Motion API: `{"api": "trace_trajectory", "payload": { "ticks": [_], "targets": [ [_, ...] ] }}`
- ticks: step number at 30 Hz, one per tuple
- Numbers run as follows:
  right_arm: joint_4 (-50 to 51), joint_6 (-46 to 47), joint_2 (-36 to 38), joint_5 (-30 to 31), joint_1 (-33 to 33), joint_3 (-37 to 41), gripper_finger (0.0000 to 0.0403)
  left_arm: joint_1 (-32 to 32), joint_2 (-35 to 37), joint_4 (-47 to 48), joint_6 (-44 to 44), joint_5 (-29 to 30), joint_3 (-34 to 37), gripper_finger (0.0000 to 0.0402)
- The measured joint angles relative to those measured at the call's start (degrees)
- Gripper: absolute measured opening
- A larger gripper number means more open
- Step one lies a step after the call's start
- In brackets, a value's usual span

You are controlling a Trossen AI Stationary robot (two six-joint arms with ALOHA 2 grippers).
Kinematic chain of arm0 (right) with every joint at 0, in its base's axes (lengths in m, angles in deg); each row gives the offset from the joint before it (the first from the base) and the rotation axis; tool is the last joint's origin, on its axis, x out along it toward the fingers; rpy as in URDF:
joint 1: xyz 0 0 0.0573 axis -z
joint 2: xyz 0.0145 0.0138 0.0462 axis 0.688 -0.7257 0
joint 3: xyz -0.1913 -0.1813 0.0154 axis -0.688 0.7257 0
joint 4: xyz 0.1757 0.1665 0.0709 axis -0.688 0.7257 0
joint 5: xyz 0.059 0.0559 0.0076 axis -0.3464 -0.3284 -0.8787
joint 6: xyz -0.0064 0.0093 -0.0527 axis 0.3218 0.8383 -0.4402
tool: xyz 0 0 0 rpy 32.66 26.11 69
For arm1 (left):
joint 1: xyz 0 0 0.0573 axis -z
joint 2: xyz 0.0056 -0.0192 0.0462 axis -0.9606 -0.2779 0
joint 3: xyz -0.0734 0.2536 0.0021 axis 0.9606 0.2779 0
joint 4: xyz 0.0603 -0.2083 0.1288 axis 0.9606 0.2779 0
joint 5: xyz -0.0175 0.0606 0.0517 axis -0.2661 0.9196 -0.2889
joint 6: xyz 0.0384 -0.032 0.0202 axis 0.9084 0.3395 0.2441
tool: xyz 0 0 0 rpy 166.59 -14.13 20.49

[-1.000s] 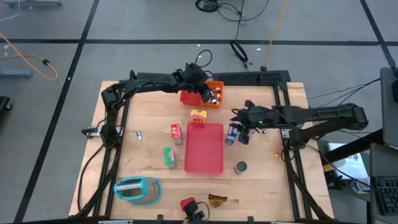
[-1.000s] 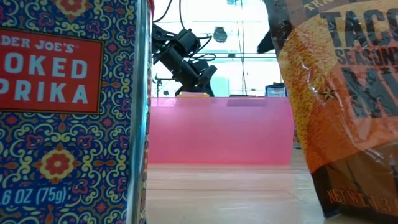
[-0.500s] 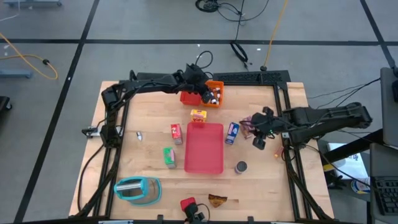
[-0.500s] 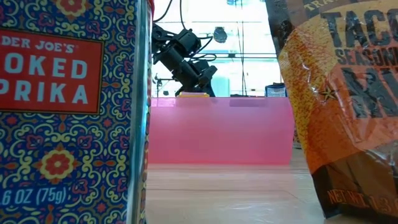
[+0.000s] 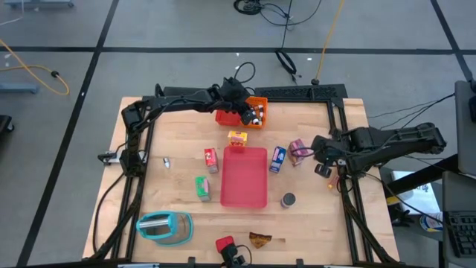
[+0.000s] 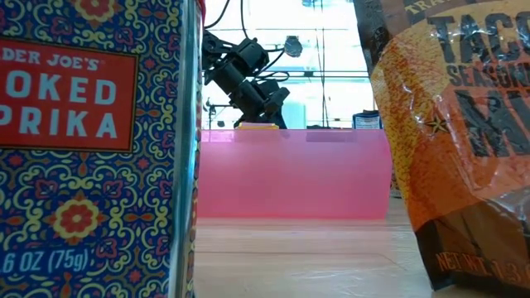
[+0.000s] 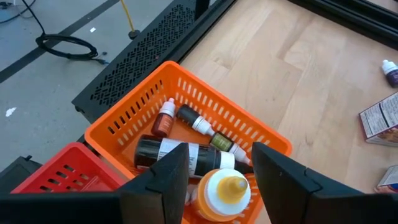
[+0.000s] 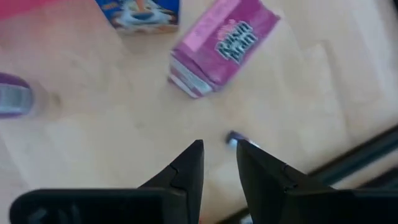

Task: Pick & Place Kitchen Items
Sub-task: Put the purple food coloring bottle into the orange basket

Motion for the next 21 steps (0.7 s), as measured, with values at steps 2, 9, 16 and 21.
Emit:
{"api": "trace_trajectory", "payload": {
  "ticks": [2, 9, 16, 21],
  "targets": [
    [0.7, -1.0, 0.0, 2.1, 0.0, 0.0, 0.0099, 0.0, 0.0, 0.0, 0.0, 0.0, 0.0, 0.0177],
    [0.2, -5.0, 0.0, 7.6, 1.9, 5.6, 0.0139, 0.4, 0.0, 0.1, 0.0, 0.0, 0.0, 0.0177],
    [-4.2, -10.0, 0.0, 7.5, 6.5, 12.5, 0.0155, 0.8, 0.0, 0.0, 0.0, 0.0, 0.0, 0.0177],
    [-5.6, -11.8, 0.0, 3.1, 11.2, 14.1, 0.0155, 0.8, 0.0, 0.0, -0.2, 0.0, 0.0, 0.0177]
  ]
}}
